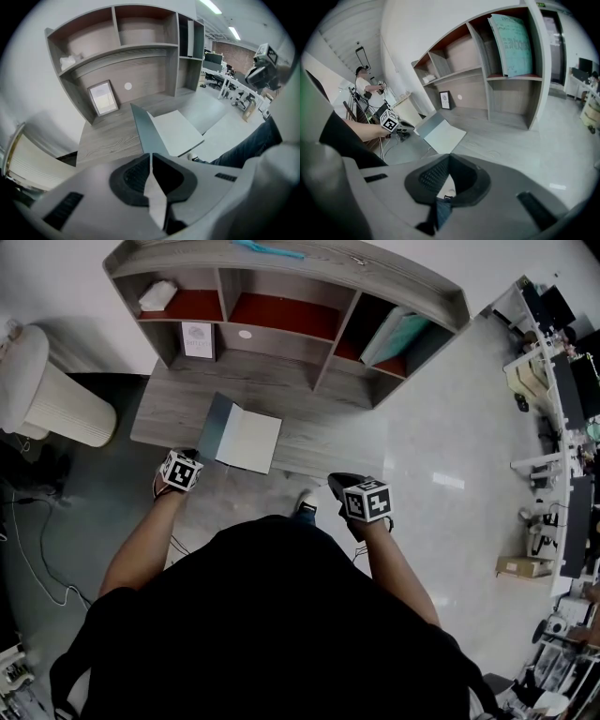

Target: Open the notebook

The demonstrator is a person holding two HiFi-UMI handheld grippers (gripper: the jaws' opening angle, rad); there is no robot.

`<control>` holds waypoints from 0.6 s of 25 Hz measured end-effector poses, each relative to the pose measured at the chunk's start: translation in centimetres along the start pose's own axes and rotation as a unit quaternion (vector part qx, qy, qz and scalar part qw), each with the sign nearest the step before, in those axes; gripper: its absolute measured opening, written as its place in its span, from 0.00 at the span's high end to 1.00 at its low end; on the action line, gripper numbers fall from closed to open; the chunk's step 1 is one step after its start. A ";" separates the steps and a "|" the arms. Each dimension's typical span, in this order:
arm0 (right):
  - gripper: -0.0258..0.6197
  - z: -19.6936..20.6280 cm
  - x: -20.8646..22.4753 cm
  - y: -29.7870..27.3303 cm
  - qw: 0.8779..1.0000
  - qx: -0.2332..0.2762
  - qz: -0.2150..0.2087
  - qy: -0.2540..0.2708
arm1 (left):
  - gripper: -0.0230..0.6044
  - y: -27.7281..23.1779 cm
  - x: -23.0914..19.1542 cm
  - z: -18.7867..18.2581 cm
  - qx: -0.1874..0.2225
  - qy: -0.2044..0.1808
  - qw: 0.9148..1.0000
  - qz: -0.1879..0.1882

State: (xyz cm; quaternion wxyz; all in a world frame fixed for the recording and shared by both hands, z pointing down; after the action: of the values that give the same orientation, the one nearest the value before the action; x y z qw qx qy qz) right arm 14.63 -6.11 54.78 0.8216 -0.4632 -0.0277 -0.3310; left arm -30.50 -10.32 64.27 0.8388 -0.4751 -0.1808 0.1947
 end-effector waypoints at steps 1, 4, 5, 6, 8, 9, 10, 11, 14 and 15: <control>0.96 0.0 -0.1 0.0 1.000 0.001 -0.001 0.000 | 0.93 0.0 -0.1 0.0 0.002 -0.001 1.000 -0.001; 0.96 -0.5 -0.2 0.0 1.000 0.003 -0.001 0.007 | 0.93 0.3 -0.4 0.0 0.006 -0.003 1.000 -0.005; 0.96 -0.8 -0.3 0.1 1.000 0.005 0.000 0.010 | 0.93 0.4 -0.5 0.0 0.009 -0.002 1.000 -0.006; 0.96 -1.0 -0.3 0.2 1.000 0.008 0.002 0.014 | 0.93 0.5 -0.5 -0.1 0.012 0.000 1.000 -0.005; 0.96 -1.6 -0.4 0.3 1.000 0.013 0.006 0.020 | 0.93 0.8 -0.5 -0.3 0.018 0.003 1.000 -0.001; 0.96 -1.8 -0.4 0.4 1.000 0.015 0.007 0.023 | 0.93 1.0 -0.5 -0.5 0.019 0.004 1.000 0.000; 0.96 -2.1 -0.5 0.4 1.000 0.016 0.008 0.026 | 0.93 1.2 -0.4 -0.6 0.021 0.005 1.000 0.000; 0.96 -2.3 -0.6 0.5 0.999 0.017 0.008 0.029 | 0.93 1.4 -0.3 -0.6 0.022 0.005 1.000 0.000; 0.96 -2.9 -0.8 0.8 0.999 0.024 0.010 0.038 | 0.93 1.8 -0.4 -0.5 0.030 0.006 1.000 -0.003; 0.96 -3.1 -0.9 0.9 0.999 0.026 0.011 0.039 | 0.93 1.9 -0.4 -0.6 0.032 0.007 0.999 -0.003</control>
State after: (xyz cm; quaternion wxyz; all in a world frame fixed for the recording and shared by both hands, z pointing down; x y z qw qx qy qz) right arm 13.58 -7.77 52.03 0.8377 -0.4285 0.0012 -0.3386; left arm -30.87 -10.02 62.26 0.8557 -0.4486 -0.1698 0.1943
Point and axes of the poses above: the fingertips, and each gripper's own axes: y backward along the fingers, x to its right, z out of its underside, the point moved 10 cm from there along y, backward along the fingers, and after that the axes turned 1 degree about -z, right-handed, at the moved point
